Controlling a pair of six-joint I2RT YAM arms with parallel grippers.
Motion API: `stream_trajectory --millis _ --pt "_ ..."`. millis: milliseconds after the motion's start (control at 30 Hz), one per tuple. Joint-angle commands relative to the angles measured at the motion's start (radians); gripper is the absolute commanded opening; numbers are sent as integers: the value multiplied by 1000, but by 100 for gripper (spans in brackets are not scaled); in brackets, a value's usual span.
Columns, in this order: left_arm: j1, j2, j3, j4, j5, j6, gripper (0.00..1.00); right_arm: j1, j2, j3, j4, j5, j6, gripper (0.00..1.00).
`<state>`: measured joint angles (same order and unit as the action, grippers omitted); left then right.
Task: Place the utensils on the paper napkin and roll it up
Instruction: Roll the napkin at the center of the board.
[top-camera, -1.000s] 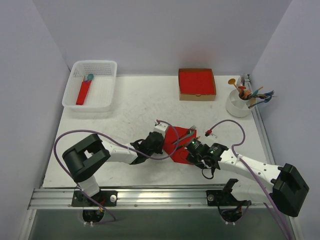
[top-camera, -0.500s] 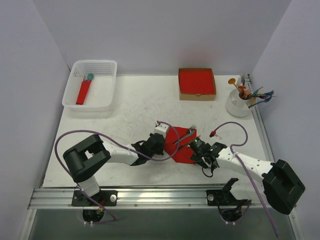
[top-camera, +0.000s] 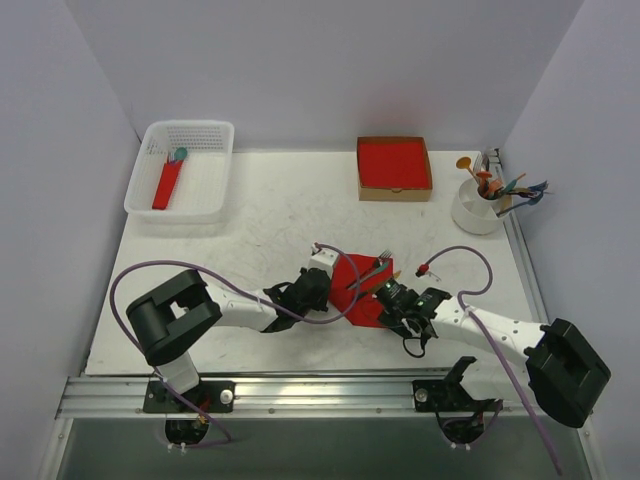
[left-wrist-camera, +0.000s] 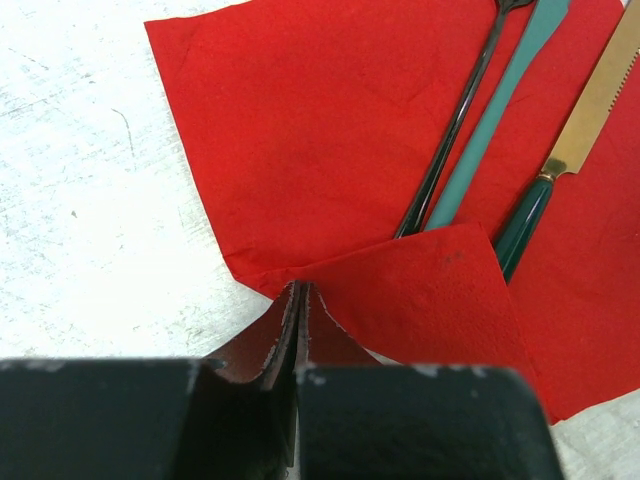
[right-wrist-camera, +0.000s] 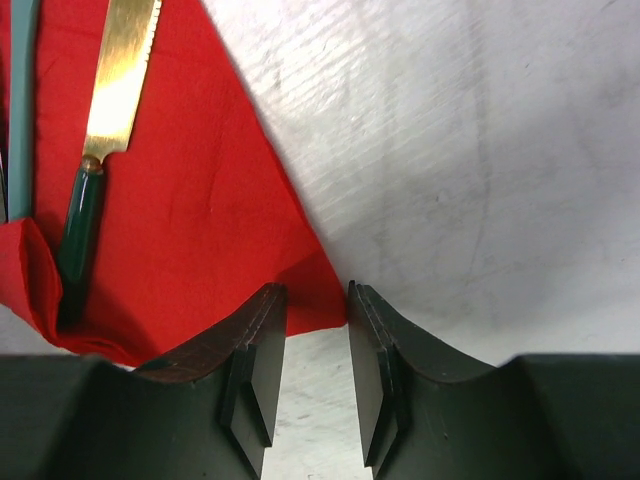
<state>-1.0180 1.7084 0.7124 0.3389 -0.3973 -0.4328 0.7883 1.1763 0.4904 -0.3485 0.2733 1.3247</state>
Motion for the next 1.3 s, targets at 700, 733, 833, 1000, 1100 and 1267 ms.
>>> stream_trajectory --millis 700,733,833,1000,1100,1267 --pt "-16 -12 16 -21 -17 43 4 92 103 86 -184 89 145 23" --pt "-17 -10 19 -20 -17 46 4 91 102 88 -185 89 142 24" --pt "-16 -7 24 -20 -14 48 4 92 95 91 -185 89 140 31" --pt "-19 -10 21 -17 -14 49 4 92 83 70 -172 87 142 29" --pt "-19 -10 18 -15 -14 49 4 92 85 71 -172 93 140 22" --pt "-22 -7 22 -20 -15 52 4 92 86 91 -195 112 142 16"
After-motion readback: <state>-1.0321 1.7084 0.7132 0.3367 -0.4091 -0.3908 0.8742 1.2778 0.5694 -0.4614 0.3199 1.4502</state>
